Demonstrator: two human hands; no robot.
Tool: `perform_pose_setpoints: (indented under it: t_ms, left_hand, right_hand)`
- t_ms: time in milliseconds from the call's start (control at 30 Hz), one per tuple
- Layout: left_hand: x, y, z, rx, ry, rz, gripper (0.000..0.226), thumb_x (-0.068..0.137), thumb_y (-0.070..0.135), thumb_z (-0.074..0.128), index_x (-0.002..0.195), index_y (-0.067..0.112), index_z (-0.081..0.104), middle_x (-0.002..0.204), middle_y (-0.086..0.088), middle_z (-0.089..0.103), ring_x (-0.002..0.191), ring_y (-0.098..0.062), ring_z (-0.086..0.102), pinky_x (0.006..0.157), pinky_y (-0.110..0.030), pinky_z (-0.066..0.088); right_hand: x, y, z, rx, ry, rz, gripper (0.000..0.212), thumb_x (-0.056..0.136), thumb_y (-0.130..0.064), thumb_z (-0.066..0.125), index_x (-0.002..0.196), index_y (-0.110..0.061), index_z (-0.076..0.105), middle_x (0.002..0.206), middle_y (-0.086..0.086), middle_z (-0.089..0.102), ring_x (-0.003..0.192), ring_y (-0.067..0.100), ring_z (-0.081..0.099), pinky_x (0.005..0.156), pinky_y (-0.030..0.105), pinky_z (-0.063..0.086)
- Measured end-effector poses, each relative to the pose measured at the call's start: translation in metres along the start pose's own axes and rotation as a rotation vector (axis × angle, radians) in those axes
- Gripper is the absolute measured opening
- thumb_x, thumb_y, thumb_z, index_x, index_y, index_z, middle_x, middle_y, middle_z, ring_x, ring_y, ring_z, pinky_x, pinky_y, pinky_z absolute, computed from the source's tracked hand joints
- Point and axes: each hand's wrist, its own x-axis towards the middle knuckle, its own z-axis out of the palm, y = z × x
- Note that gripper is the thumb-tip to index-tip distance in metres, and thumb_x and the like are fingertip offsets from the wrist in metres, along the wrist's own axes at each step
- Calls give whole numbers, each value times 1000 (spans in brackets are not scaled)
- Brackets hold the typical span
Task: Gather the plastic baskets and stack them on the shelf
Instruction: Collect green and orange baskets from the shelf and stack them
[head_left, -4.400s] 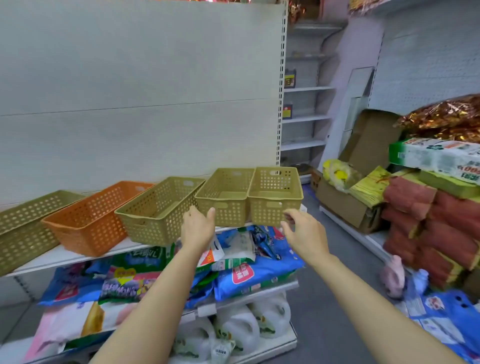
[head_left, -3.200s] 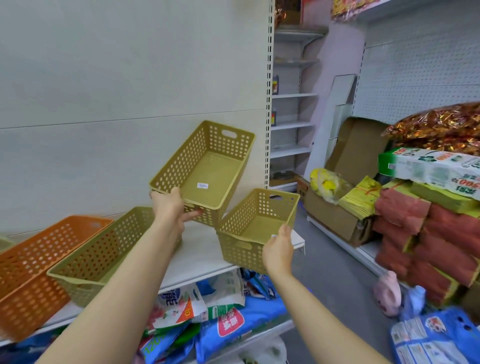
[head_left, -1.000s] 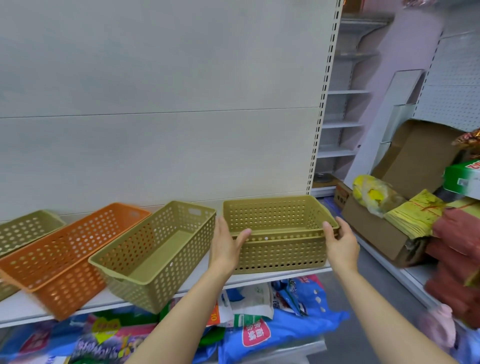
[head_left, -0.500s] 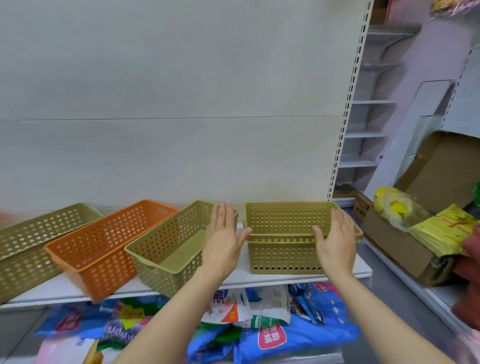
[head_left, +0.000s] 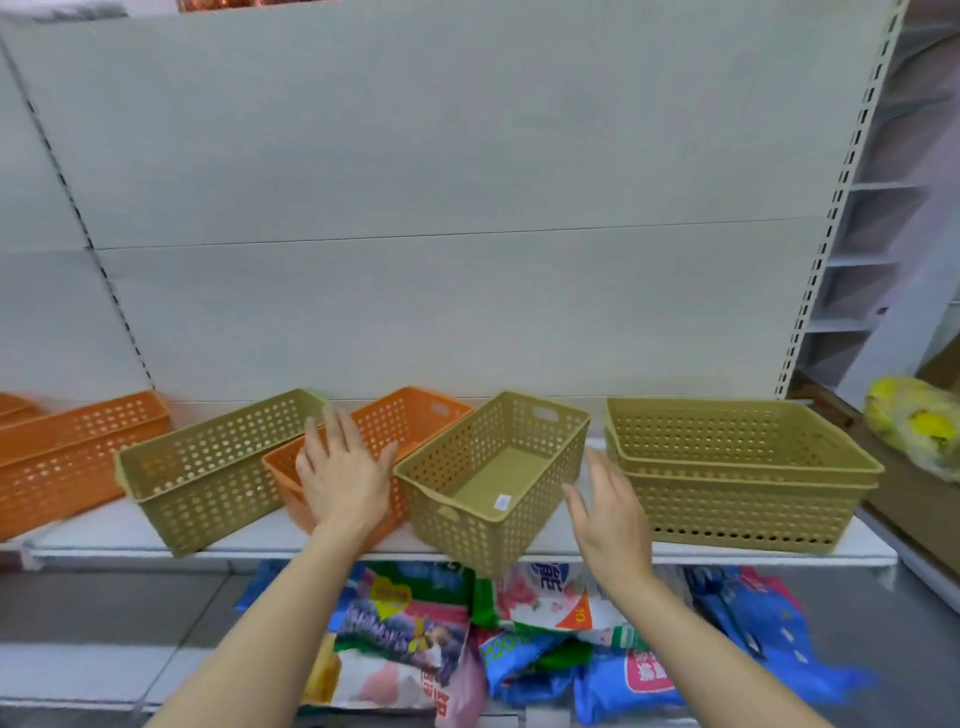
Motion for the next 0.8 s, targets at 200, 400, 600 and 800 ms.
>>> perform_pose_setpoints:
  t_ms: [200,400,600,800]
  left_hand:
    - [29,-72,16,-15,-170,-203,91,99,60,40,158,-4,12,165,-21,17,147,-41,22,115,-50,30]
    - [61,-88,25,-334,-391,-456,95,92,39,49,157,4,-11,141,-24,51,117,-43,60,97,-50,53]
    - [61,-83,17,-527,-392,-493,98,98,17,54,156,6,-23,141,-29,51,125,-47,53,98,-57,50]
    - [65,-94,2,-605,-175,-358,89,97,10,48,160,11,-15,131,-32,58,113,-48,60,94,-53,52]
  right_hand:
    - [-6,-46,48,32,-7,161,56,99,-30,52,146,-4,38,147,15,47,136,30,42,108,37,35]
    - [-12,-78,70,152,24,421,71,93,-34,58,152,-14,23,153,11,39,130,33,48,101,39,41]
    - [-12,-102,78,342,41,707,66,100,-7,34,156,-27,5,118,20,61,92,33,57,72,35,40]
    - [-26,-113,63,338,249,698,51,103,-6,29,152,-20,30,129,19,58,104,37,57,86,40,44]
